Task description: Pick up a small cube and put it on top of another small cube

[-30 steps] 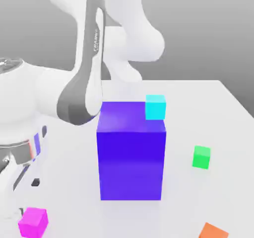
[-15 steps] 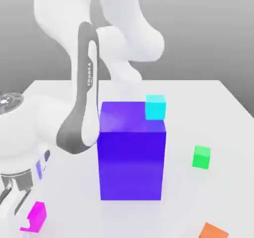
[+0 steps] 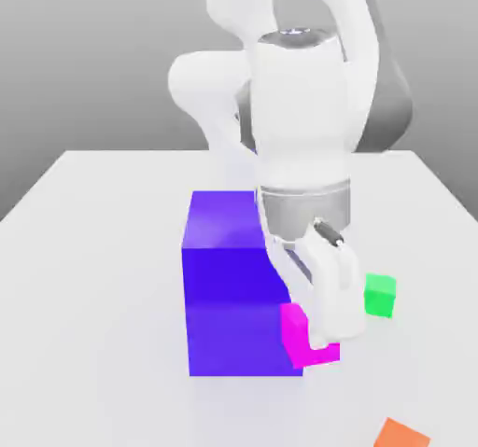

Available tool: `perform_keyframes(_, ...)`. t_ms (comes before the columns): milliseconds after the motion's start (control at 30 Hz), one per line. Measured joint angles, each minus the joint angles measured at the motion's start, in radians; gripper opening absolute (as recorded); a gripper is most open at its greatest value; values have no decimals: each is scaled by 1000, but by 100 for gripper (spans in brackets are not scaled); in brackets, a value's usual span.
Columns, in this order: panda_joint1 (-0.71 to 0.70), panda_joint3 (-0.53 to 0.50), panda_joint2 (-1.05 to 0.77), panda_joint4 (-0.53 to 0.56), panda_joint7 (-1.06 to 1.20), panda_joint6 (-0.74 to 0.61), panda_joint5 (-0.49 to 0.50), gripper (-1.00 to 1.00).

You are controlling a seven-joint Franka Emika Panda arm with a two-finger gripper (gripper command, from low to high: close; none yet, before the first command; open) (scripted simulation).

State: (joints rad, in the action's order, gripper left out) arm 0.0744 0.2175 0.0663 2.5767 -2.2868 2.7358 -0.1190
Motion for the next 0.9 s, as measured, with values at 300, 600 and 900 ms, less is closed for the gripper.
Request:
perform_keyframes(300,187,199,164,224,-250,-21,-57,-100)
perform_keyframes(600,309,296,166,364,-377,-8,-146,-100)
perform_keyframes(900,212,304,-46,363,-554,189,107,100)
